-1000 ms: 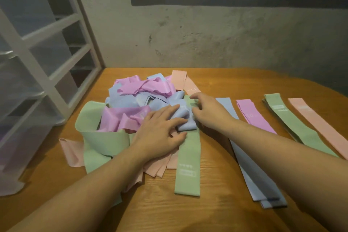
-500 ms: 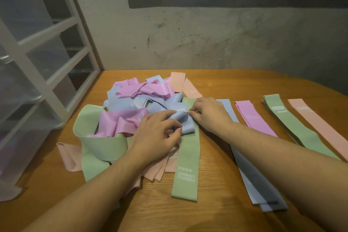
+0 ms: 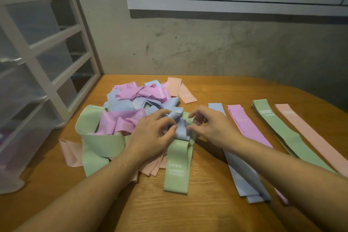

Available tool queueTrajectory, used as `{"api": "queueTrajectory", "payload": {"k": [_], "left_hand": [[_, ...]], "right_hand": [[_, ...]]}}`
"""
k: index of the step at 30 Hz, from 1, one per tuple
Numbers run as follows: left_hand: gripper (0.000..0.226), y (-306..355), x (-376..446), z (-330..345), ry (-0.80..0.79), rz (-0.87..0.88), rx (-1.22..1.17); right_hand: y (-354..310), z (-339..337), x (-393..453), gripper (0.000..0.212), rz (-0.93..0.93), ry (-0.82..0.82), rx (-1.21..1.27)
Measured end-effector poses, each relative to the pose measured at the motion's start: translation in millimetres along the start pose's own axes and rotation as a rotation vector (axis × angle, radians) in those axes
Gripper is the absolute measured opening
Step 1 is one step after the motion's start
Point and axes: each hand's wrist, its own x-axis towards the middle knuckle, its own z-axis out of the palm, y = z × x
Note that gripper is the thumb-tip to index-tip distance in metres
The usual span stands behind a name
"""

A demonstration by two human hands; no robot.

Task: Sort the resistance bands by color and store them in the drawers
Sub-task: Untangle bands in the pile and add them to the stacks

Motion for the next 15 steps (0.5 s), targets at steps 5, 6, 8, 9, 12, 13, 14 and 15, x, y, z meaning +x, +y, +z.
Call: {"api": "queueTrajectory", "payload": {"k": [5, 6, 8, 9, 12, 13, 14, 15], "left_hand": [[0.045, -0.3, -0.7, -4.6, -0.007, 0.011, -0.118], [0.046, 1.1, 0.3, -7.0, 0.003, 0.016, -0.162], [0.050, 8.6, 3.0, -12.5, 0.017, 0.016, -0.266], [0.050, 14.6, 4.2, -15.2, 0.019, 0.013, -0.324], [0.041, 42.4, 5.1, -24.4, -0.044, -0.058, -0.514], [0.040, 53.5, 4.7, -27.6, -0.094, -0.096, -0.595], [0.037, 63.8, 4.9, -29.6, -0.132, -0.122, -0.669], [0.033, 73.4, 5.0, -31.2, -0.149, -0.133, -0.717]], "right_hand": [[-18.1, -31.2, -17.1, 0.014, -0.020, 0.112, 0.204], [-22.0, -36.9, -18.5, 0.013, -0.022, 0.140, 0.259], [-30.6, -47.1, -20.0, 0.009, -0.024, 0.184, 0.325], [-35.8, -51.3, -20.3, 0.008, -0.026, 0.202, 0.342], [-53.1, -61.8, -21.3, 0.008, -0.013, 0.247, 0.445], [-57.8, -64.6, -21.6, 0.008, -0.003, 0.259, 0.486], [-62.6, -67.5, -22.1, 0.008, 0.006, 0.271, 0.519], [-66.5, -70.2, -22.5, 0.009, 0.014, 0.282, 0.546]]}}
